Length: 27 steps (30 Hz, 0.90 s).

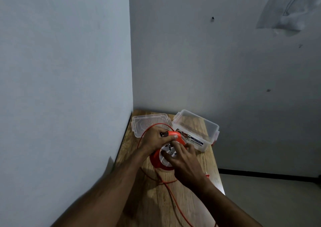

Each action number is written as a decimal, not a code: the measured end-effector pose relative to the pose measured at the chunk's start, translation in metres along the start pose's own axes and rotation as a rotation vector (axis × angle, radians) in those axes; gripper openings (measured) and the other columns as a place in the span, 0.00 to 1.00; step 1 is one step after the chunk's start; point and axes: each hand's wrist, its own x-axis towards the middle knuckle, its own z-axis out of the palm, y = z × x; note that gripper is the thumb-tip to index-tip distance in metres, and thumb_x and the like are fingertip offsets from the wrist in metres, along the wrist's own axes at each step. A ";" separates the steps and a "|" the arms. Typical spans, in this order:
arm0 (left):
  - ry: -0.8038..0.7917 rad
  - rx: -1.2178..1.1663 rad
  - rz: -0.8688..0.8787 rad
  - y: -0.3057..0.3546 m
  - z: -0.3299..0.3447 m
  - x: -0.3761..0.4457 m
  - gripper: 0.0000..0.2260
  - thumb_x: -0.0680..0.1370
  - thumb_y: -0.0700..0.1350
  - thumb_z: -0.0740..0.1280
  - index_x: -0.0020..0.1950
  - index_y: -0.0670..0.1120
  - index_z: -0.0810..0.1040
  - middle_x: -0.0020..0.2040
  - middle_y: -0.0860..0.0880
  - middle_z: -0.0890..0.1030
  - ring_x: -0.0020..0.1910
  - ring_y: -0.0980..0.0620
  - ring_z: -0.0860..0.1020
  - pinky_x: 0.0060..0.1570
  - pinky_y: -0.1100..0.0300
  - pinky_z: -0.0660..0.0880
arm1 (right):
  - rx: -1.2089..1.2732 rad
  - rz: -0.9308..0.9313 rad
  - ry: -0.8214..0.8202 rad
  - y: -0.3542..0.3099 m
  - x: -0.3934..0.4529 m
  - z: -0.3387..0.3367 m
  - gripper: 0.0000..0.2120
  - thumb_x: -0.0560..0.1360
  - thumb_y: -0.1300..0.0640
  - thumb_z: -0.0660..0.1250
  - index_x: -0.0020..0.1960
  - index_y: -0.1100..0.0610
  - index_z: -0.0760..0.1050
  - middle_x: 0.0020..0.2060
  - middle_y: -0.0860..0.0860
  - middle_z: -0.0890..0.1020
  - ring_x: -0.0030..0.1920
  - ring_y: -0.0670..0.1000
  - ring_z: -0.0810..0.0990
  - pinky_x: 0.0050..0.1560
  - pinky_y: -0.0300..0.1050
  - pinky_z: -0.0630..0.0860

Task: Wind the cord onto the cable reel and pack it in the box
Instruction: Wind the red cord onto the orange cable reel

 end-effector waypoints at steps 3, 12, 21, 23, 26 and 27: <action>0.007 -0.009 0.001 0.001 0.003 -0.001 0.11 0.73 0.61 0.75 0.42 0.54 0.87 0.36 0.57 0.85 0.36 0.58 0.83 0.40 0.57 0.80 | 0.014 0.007 0.037 0.001 0.002 0.004 0.35 0.67 0.48 0.79 0.70 0.49 0.71 0.67 0.58 0.72 0.67 0.59 0.75 0.65 0.63 0.74; 0.128 0.003 -0.015 0.004 0.009 0.006 0.12 0.74 0.55 0.77 0.39 0.47 0.86 0.29 0.57 0.79 0.30 0.62 0.78 0.32 0.75 0.69 | 0.594 0.760 0.273 -0.024 0.021 -0.004 0.29 0.67 0.45 0.79 0.65 0.51 0.80 0.51 0.48 0.86 0.47 0.46 0.85 0.49 0.35 0.79; 0.163 0.042 -0.058 -0.004 0.008 0.004 0.16 0.73 0.59 0.76 0.46 0.45 0.88 0.37 0.53 0.85 0.33 0.61 0.80 0.37 0.68 0.75 | 0.571 0.727 0.295 -0.033 0.016 0.000 0.26 0.72 0.47 0.77 0.67 0.52 0.77 0.55 0.50 0.85 0.52 0.48 0.84 0.52 0.46 0.83; 0.152 0.051 -0.056 -0.005 0.004 0.006 0.15 0.73 0.59 0.77 0.45 0.47 0.88 0.39 0.51 0.87 0.35 0.58 0.83 0.40 0.62 0.81 | 0.258 0.379 0.255 -0.024 0.008 0.003 0.23 0.76 0.50 0.70 0.69 0.54 0.73 0.57 0.55 0.82 0.57 0.54 0.81 0.56 0.55 0.81; 0.112 0.075 -0.033 -0.005 0.000 0.008 0.15 0.72 0.59 0.77 0.45 0.48 0.88 0.39 0.53 0.87 0.37 0.60 0.83 0.42 0.61 0.81 | 0.088 0.021 0.123 -0.012 0.001 0.004 0.22 0.76 0.56 0.60 0.71 0.51 0.70 0.64 0.58 0.76 0.67 0.59 0.74 0.64 0.64 0.73; 0.102 0.074 -0.021 -0.006 -0.001 0.009 0.16 0.72 0.60 0.77 0.46 0.48 0.88 0.40 0.53 0.87 0.37 0.60 0.83 0.42 0.61 0.81 | 0.070 -0.010 0.079 -0.008 0.000 0.004 0.24 0.75 0.58 0.62 0.71 0.50 0.70 0.67 0.58 0.74 0.70 0.60 0.72 0.67 0.65 0.70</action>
